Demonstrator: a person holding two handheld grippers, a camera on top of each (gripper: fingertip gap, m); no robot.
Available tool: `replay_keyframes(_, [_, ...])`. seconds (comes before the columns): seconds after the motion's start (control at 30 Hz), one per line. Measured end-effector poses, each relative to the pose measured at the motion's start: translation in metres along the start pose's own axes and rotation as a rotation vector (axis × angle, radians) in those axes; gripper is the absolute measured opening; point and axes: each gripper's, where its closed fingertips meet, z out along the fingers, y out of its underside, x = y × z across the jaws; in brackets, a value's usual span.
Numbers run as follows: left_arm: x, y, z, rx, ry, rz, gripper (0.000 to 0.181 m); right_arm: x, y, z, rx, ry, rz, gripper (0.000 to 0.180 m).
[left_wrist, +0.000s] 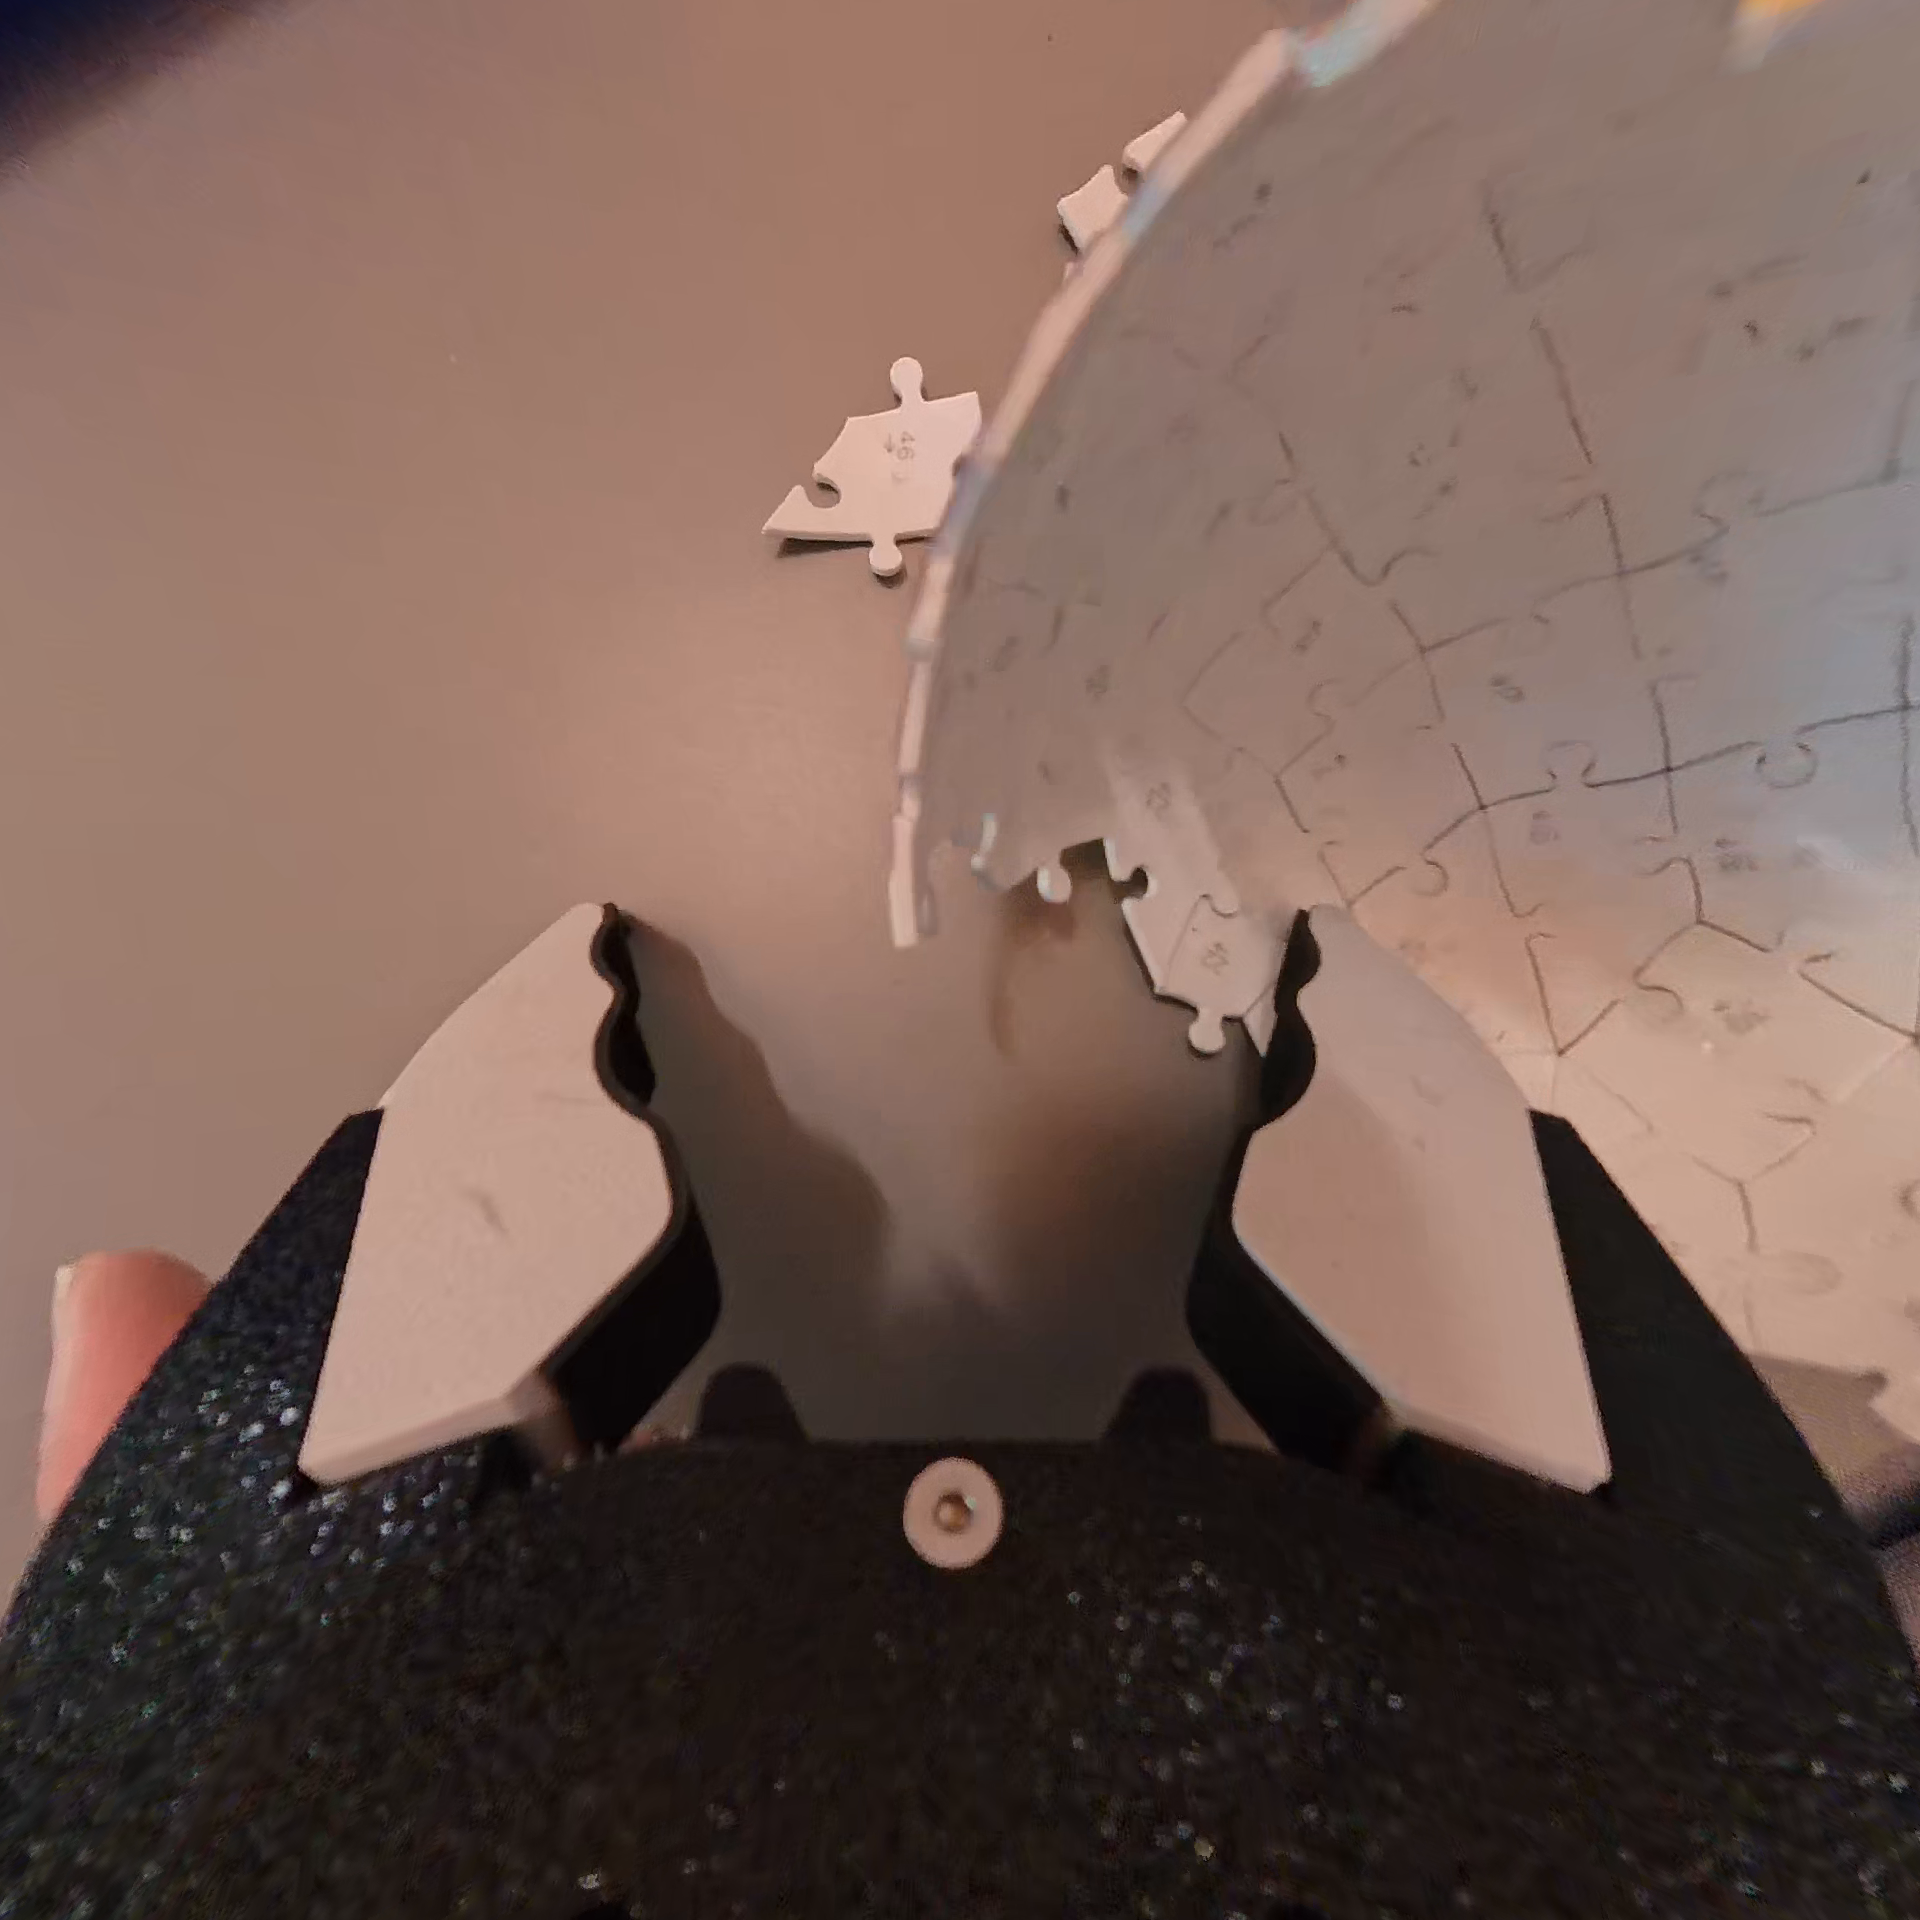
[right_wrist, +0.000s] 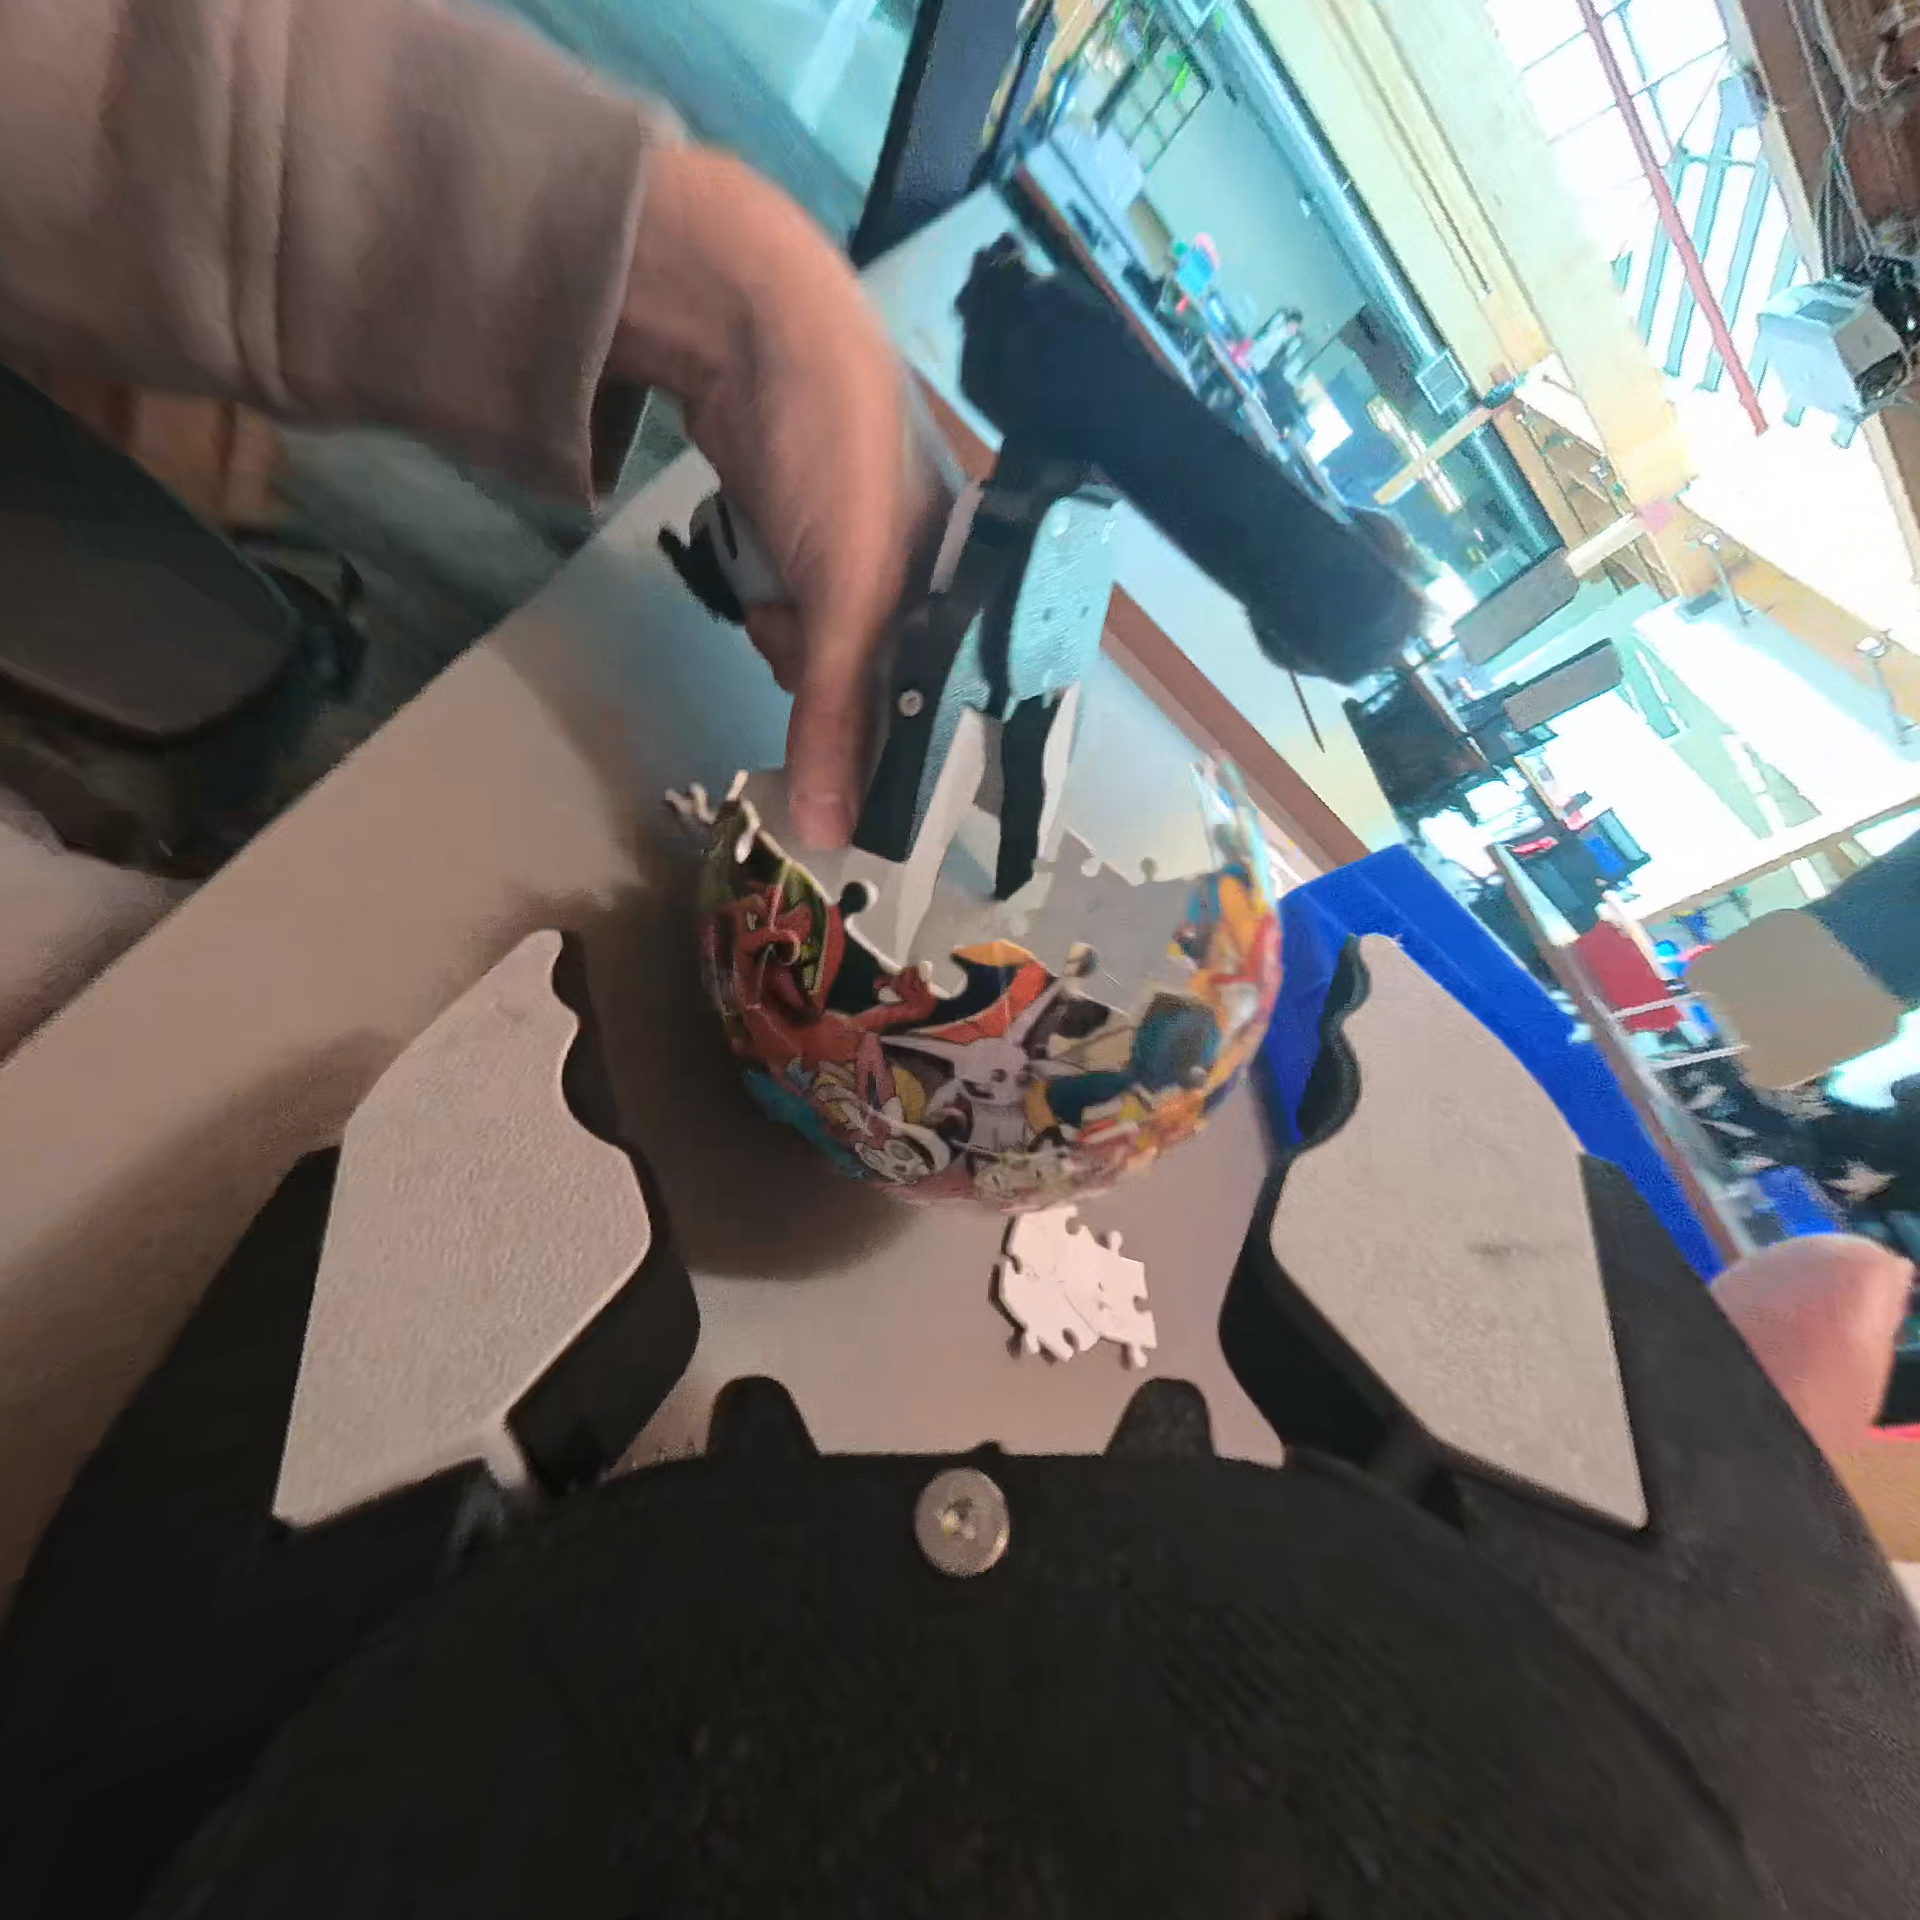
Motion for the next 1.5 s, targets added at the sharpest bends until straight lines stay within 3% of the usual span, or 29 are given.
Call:
replay_keyframes(0.2, [0.0, -0.001, 0.001, 0.021, 0.009, 0.011, 0.116, 0.031, 0.025, -0.032, 0.098, -0.042, 0.361, 0.13])
replay_keyframes(0.3, [-0.001, -0.002, 0.001, 0.025, 0.01, 0.013, 0.116, 0.028, 0.042, -0.027, 0.101, -0.174, 0.508, 0.128])
replay_keyframes(0.43, [-0.001, -0.003, 0.002, 0.039, 0.01, 0.015, 0.117, 0.026, 0.032, -0.014, 0.188, -0.388, 0.716, 0.127])
replay_keyframes(0.67, [-0.002, -0.006, 0.004, 0.071, 0.012, 0.024, 0.118, 0.033, 0.029, 0.004, 0.231, -0.523, 0.864, 0.13])
replay_keyframes(0.8, [-0.003, -0.007, 0.003, 0.073, -0.008, 0.044, 0.119, 0.009, 0.029, 0.009, 0.127, -0.629, 0.783, 0.135])
replay_keyframes(0.93, [-0.006, -0.009, 0.003, 0.081, -0.03, 0.057, 0.124, -0.002, 0.032, 0.02, 0.055, -0.583, 0.633, 0.145])
replay_keyframes(1.2, [-0.018, -0.022, 0.001, 0.12, -0.155, 0.098, 0.14, -0.008, 0.054, 0.034, -0.082, -0.304, 0.141, 0.14])
replay_keyframes(1.3, [-0.02, -0.029, 0.001, 0.156, -0.182, 0.098, 0.144, -0.003, 0.05, 0.033, -0.068, -0.215, 0.057, 0.13])
replay_keyframes(1.5, [-0.025, -0.039, 0.001, 0.19, -0.246, 0.112, 0.144, 0.01, 0.05, 0.032, -0.108, -0.084, -0.171, 0.133])
